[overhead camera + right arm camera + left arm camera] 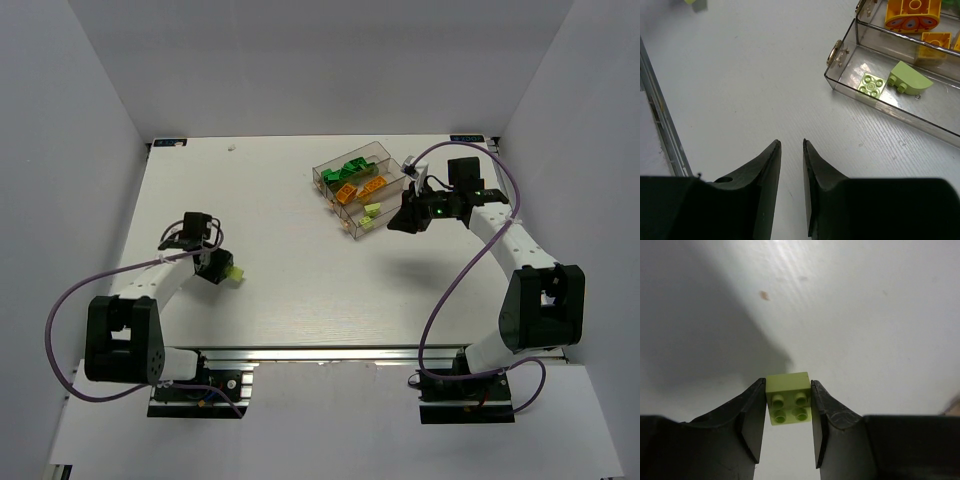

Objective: Sort the legos into containers by color

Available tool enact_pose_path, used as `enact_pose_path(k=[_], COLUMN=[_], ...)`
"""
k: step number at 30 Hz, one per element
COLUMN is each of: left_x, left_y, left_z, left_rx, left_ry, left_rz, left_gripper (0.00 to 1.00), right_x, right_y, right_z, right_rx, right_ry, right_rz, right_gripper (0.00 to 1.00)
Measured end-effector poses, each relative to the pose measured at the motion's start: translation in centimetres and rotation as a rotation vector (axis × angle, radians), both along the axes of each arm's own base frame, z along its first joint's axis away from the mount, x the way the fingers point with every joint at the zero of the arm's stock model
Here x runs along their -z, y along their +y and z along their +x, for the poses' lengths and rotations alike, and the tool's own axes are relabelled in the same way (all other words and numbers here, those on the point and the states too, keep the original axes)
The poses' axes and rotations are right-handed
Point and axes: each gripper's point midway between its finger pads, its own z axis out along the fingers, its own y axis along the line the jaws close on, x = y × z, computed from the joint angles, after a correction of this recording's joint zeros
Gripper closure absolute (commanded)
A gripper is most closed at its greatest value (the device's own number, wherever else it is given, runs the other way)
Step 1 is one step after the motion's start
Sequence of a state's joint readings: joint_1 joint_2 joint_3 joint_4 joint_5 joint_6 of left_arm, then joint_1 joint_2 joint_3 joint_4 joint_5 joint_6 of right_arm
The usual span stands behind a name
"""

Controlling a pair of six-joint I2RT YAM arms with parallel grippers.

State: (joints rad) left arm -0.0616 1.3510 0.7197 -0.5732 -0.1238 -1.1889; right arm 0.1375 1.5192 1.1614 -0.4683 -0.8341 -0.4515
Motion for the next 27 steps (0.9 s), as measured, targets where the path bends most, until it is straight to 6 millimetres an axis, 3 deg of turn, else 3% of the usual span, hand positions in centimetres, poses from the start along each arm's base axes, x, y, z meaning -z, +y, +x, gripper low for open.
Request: enact_pose_path(k=[6,14,23,27], left_x=[-1.8,-3.8,-6.5,-7.3], left_y=[-4.4,-11.7,-21.1,-24.0], left_z=[1.9,3.6,8.5,9.8], left_rx=[0.238,0.517,0.802,0.894], left_ry=[-0.109,-0.243,-0.375,-0.423], left_rz=[-0.070,-0.145,-0.128,-0.110], left_gripper=[1.00,1.00,1.00,1.00], right_x=[-0.1,-0.2,-0.3,-0.3], right_y=[0.1,0.2,0.3,0.3], right_z=[-0.1,-0.1,-0.2,-0.2], right_rx=[-0.003,-0.010,-0.020,-0.024], right_ry=[0.002,-0.001,-0.004,-0.008], right_rz=[0.006,0.015,0.022,0.020], right_gripper=[0.70,0.70,0.70,0.70])
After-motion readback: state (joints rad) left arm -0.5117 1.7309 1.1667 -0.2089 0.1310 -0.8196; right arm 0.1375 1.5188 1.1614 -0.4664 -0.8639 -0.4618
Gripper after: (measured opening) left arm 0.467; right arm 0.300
